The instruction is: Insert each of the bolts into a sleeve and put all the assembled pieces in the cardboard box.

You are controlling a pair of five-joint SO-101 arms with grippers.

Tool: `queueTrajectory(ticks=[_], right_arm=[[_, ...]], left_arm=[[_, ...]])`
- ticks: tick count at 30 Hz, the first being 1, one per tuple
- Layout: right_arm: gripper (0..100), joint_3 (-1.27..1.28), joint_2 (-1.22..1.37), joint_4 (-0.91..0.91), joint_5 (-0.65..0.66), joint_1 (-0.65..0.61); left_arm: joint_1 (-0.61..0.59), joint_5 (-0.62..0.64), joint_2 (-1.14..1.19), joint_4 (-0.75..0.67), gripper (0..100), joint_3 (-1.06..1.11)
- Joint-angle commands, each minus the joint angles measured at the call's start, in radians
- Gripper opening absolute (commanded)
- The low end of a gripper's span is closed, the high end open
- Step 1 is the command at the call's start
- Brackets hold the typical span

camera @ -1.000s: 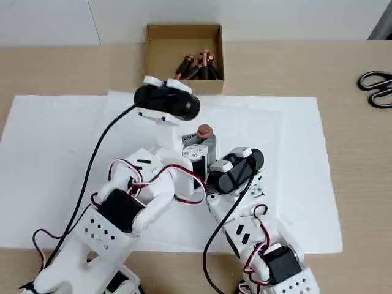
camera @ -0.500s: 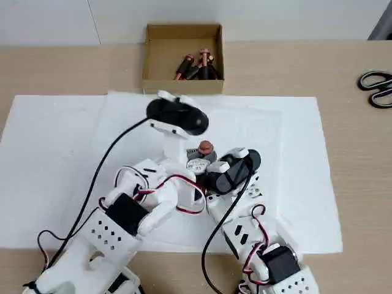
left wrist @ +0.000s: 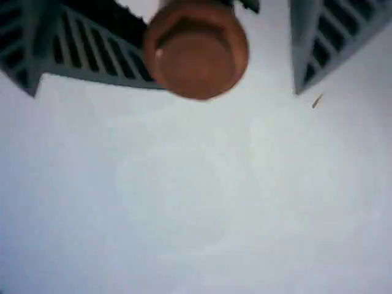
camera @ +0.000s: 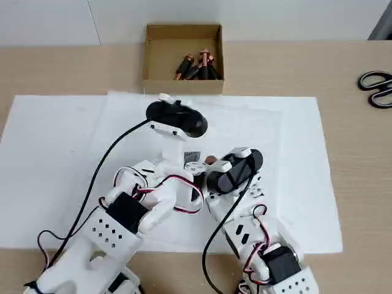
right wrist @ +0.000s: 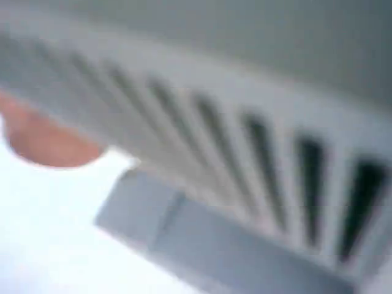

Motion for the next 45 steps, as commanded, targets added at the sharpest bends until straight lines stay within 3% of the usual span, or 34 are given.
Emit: queueTrajectory(ticks=[1,7,12,15,22,33,41,45], right_arm=[[0.4,-0.015,-0.016,-0.019,-0.009,-0.001],[0.4,-0.034,-0.005,-0.015,-0.006,0.004],[0.4,-0.23,0.128,0.081,-0.006,0.122],[0.4,-0.45,0.328,0.085,-0.003,0.17],[0.4,-1.039,1.015,-0.104,-0.006,0.216],[0.4,-1.732,2.017,-0.507,-0.009,0.214],[0.8,-2.225,2.546,-0.522,-0.008,0.213],[3.7,-2.386,2.68,-0.407,-0.009,0.209]], left_arm=[[-0.06,-0.006,-0.025,0.089,26,-0.143],[-0.282,-0.012,-0.025,0.282,26,-0.305],[-0.42,-0.086,-0.015,0.382,26,-0.268],[-0.428,-0.12,-0.021,0.385,26,-0.151],[-0.428,-0.117,-0.023,0.184,26,0.094],[-0.428,-0.115,-0.023,0.16,26,0.113],[-0.433,-0.115,-0.023,0.158,26,0.113],[-0.431,-0.115,-0.023,0.158,26,0.113]])
